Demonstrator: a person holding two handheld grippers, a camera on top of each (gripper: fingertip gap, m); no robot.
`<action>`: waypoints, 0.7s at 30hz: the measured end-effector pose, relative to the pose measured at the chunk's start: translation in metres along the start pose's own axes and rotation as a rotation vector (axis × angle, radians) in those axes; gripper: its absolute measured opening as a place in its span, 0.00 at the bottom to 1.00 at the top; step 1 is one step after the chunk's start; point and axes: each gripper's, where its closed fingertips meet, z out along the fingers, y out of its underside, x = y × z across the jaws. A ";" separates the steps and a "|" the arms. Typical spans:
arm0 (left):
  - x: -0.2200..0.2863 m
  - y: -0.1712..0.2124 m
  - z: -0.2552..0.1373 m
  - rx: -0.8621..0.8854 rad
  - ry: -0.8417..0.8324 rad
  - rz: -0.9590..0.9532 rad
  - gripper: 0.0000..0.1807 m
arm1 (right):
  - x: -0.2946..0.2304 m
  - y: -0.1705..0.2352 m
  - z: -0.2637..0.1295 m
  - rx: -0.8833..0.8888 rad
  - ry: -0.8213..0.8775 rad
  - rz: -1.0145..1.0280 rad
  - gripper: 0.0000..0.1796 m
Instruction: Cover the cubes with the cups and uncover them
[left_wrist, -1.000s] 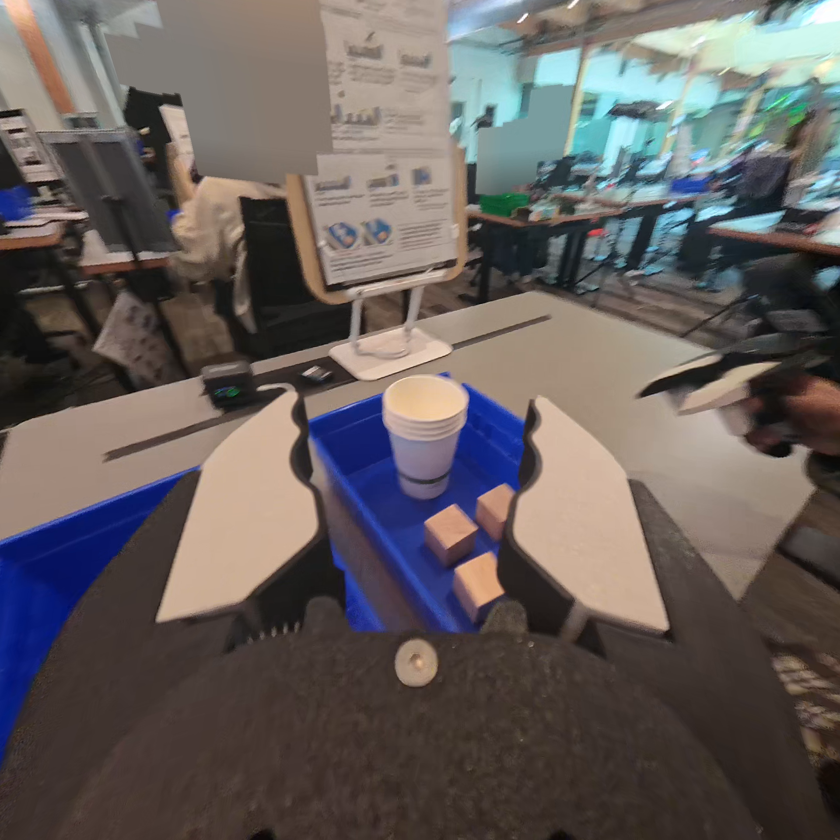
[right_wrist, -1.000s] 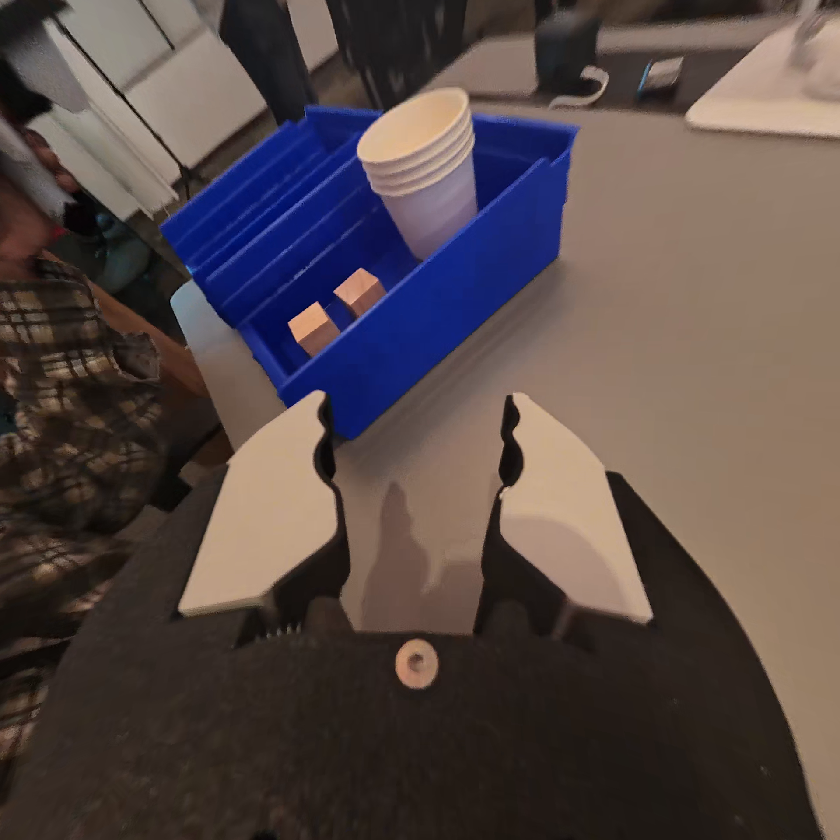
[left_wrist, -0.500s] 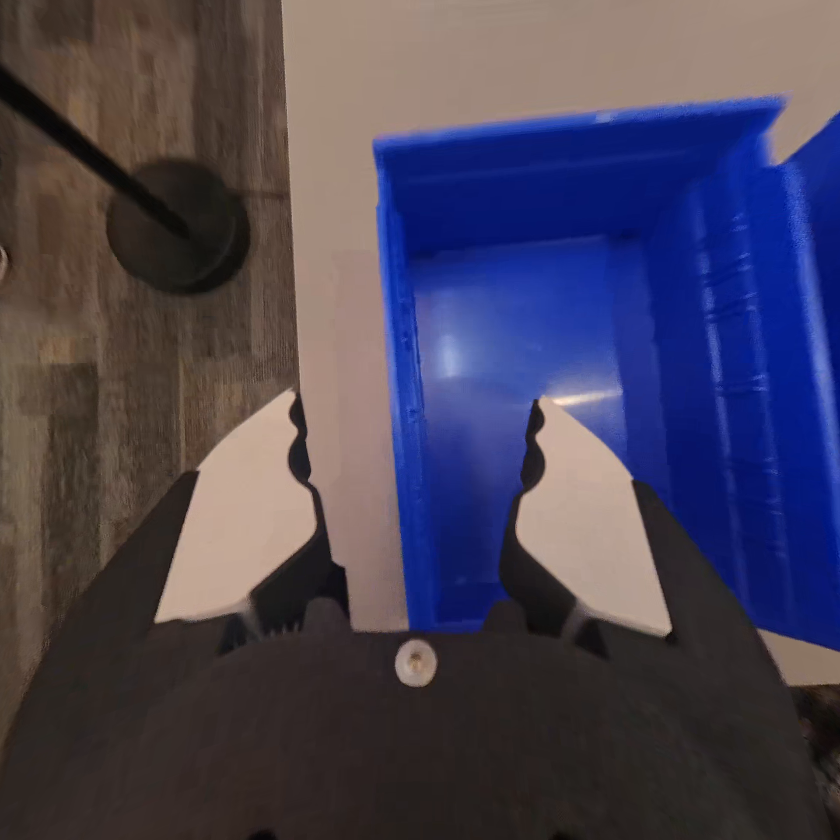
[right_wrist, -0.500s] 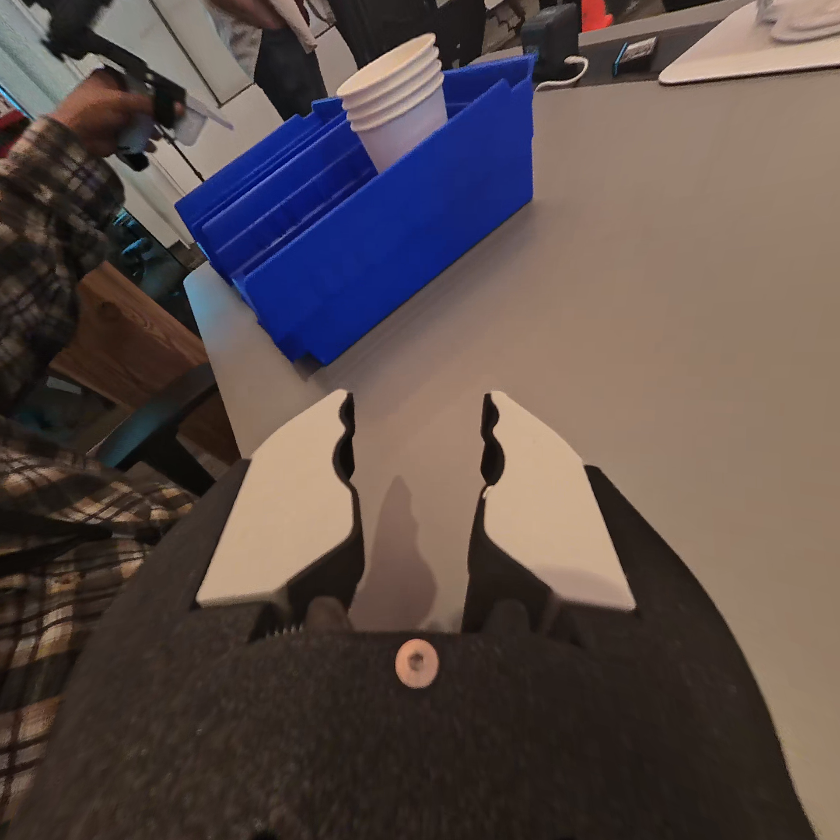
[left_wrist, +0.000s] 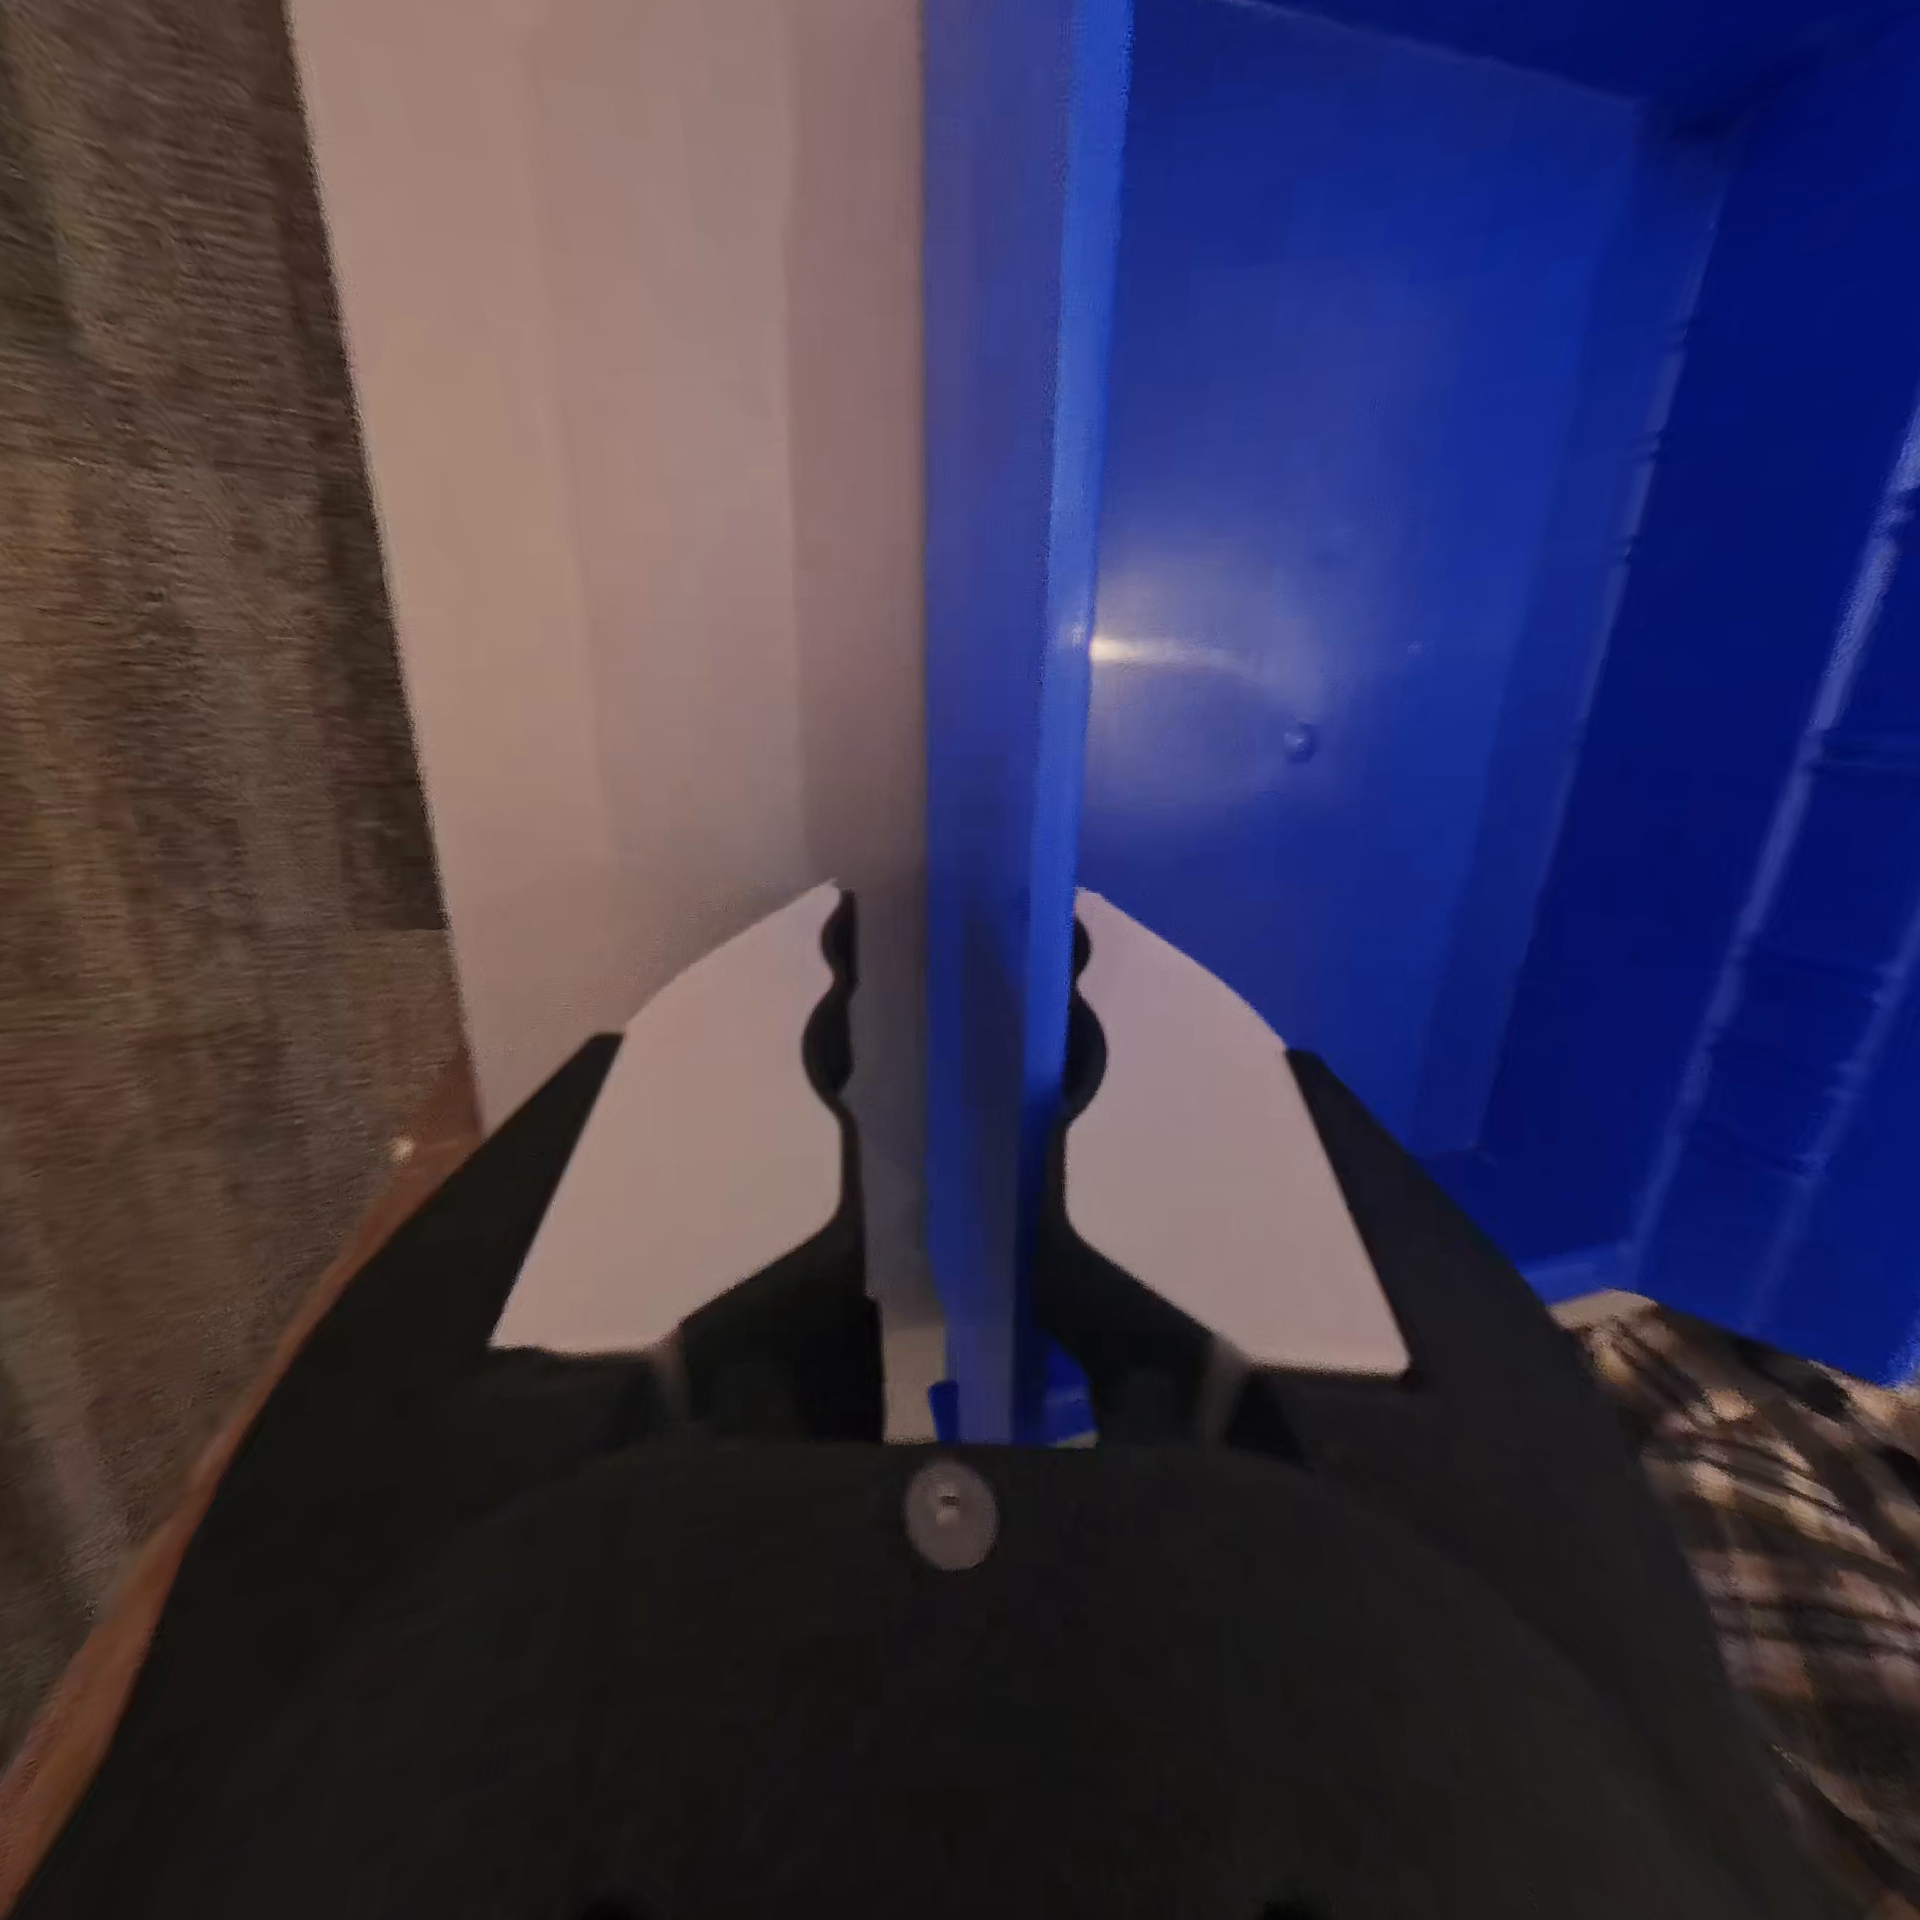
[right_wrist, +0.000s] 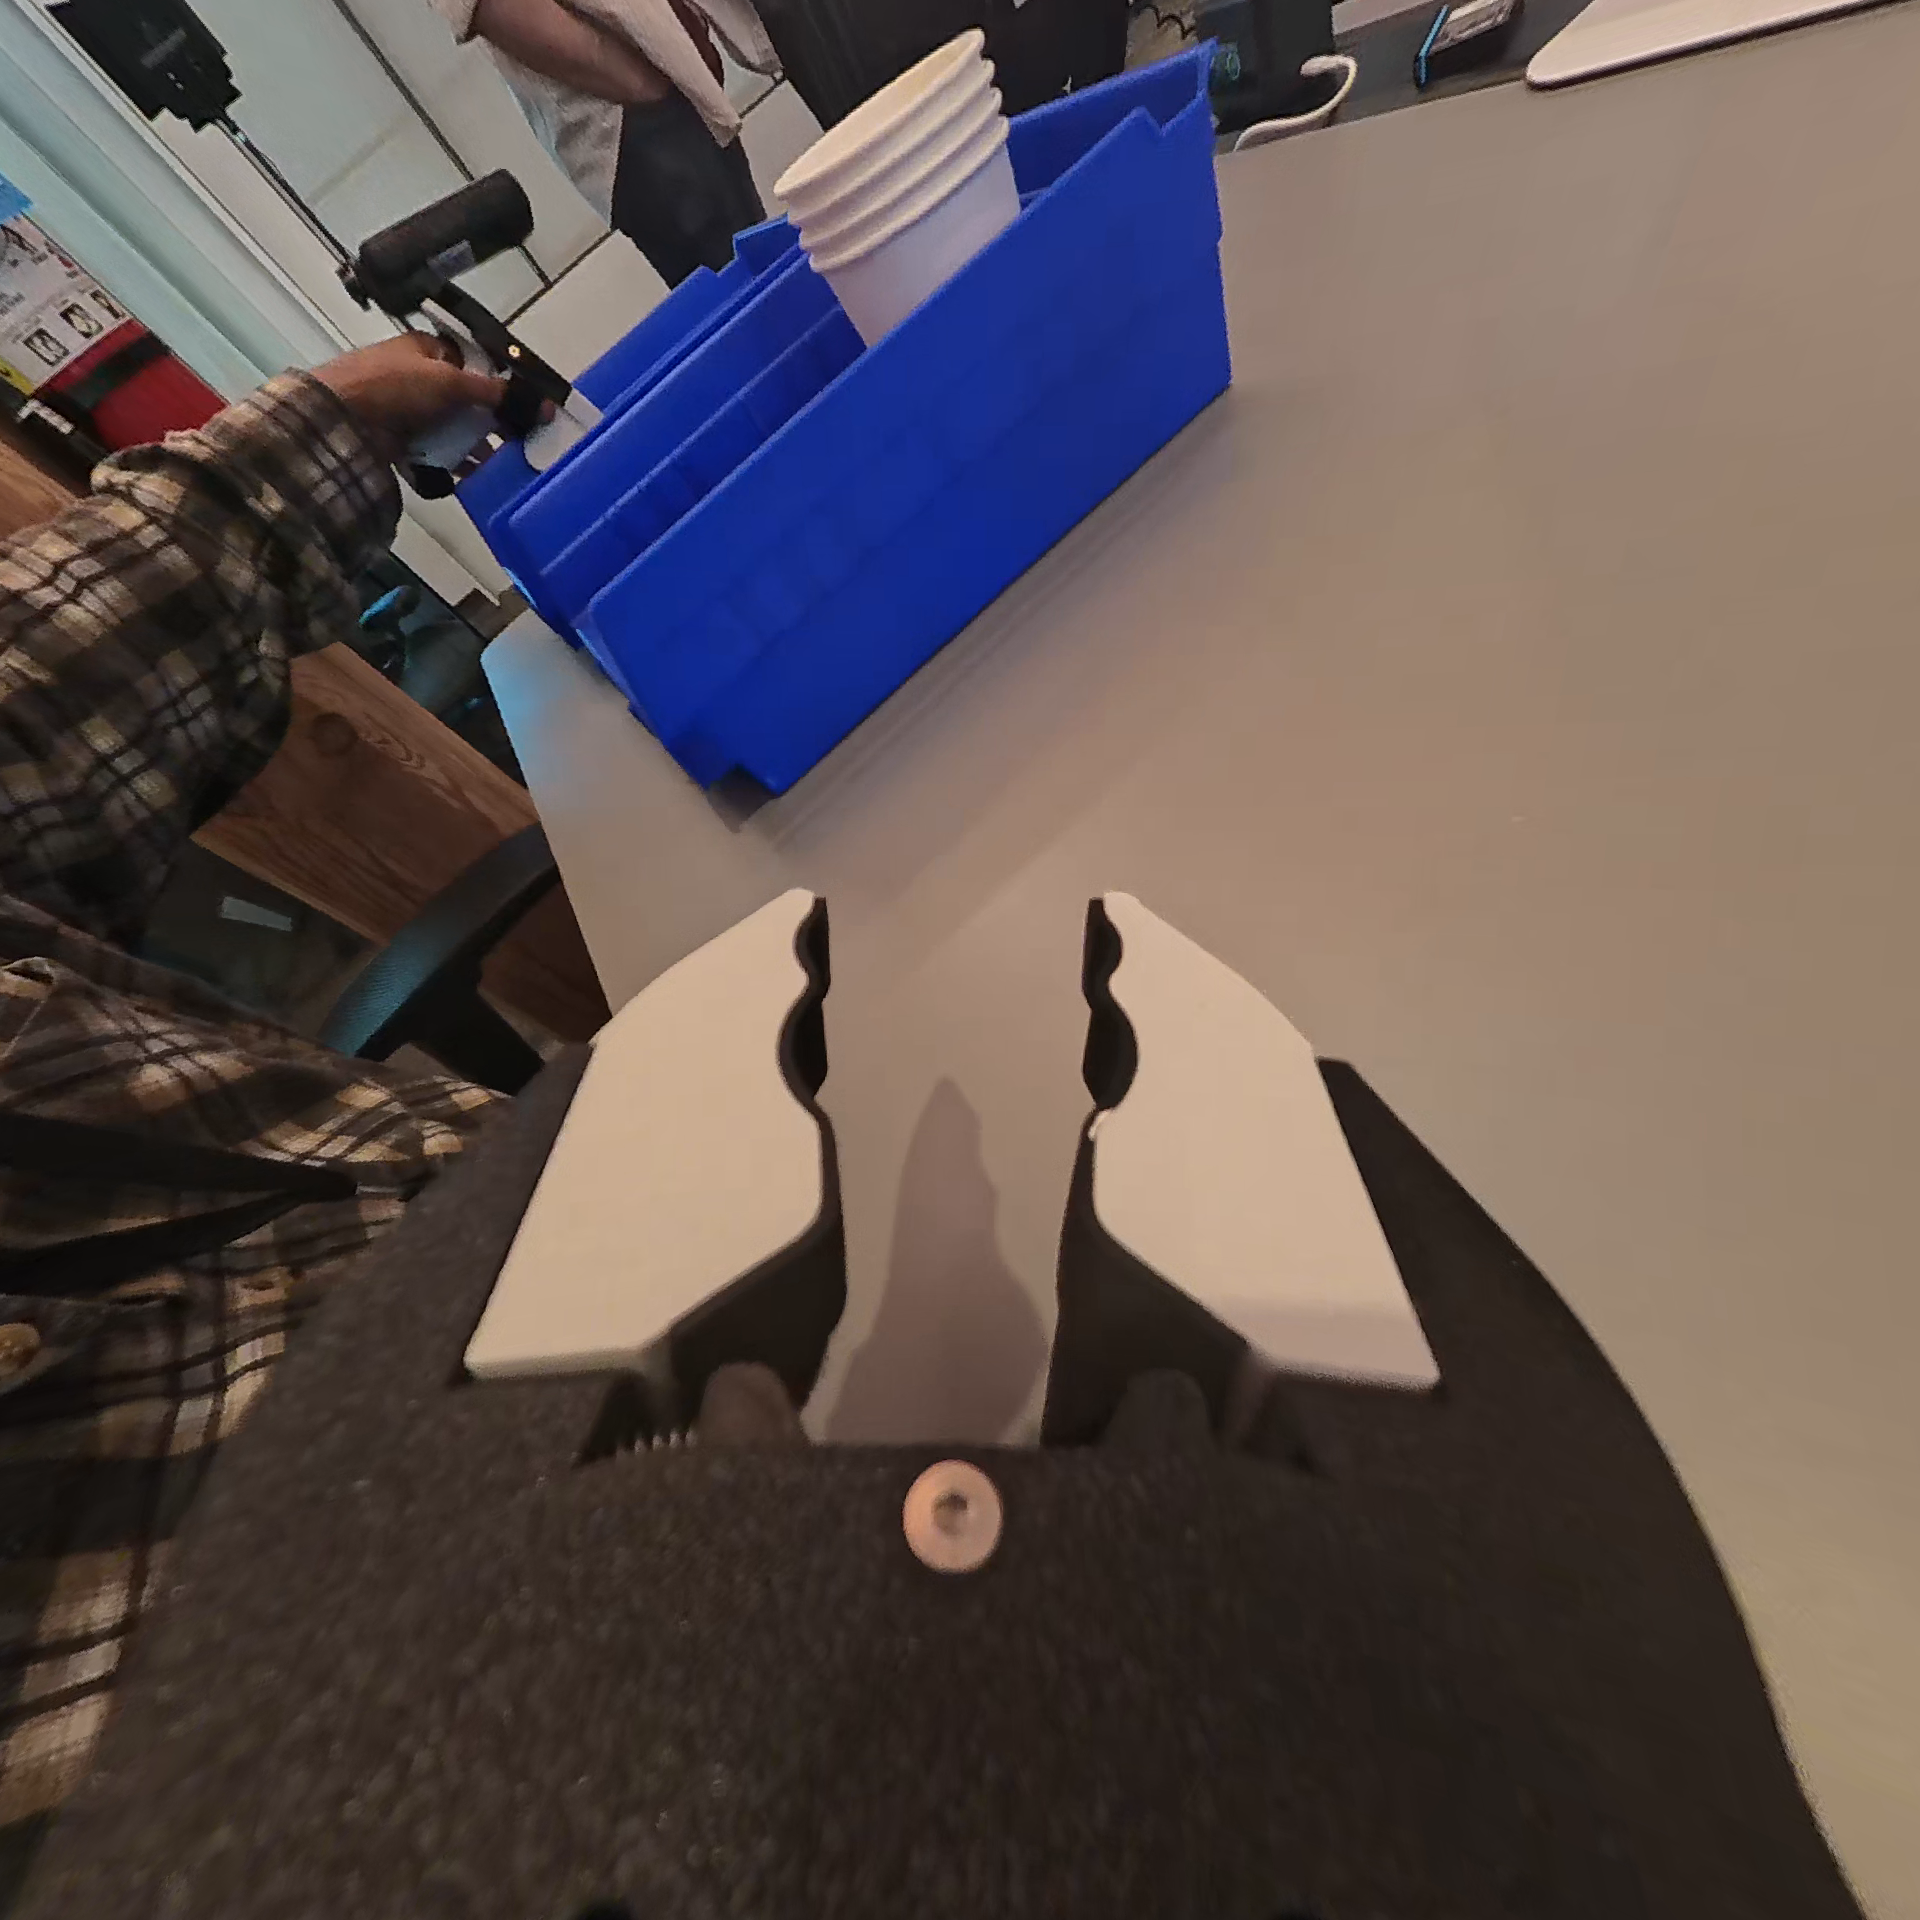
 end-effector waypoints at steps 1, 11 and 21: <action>0.005 0.001 0.001 -0.007 0.045 -0.017 0.14 | -0.001 0.001 0.001 -0.004 -0.004 0.005 0.25; -0.006 0.009 -0.006 -0.045 -0.077 -0.131 0.02 | -0.007 0.002 -0.009 0.014 -0.009 0.040 0.23; -0.027 0.020 -0.065 0.053 -0.073 -0.315 0.02 | -0.008 0.006 -0.019 0.022 -0.002 0.058 0.22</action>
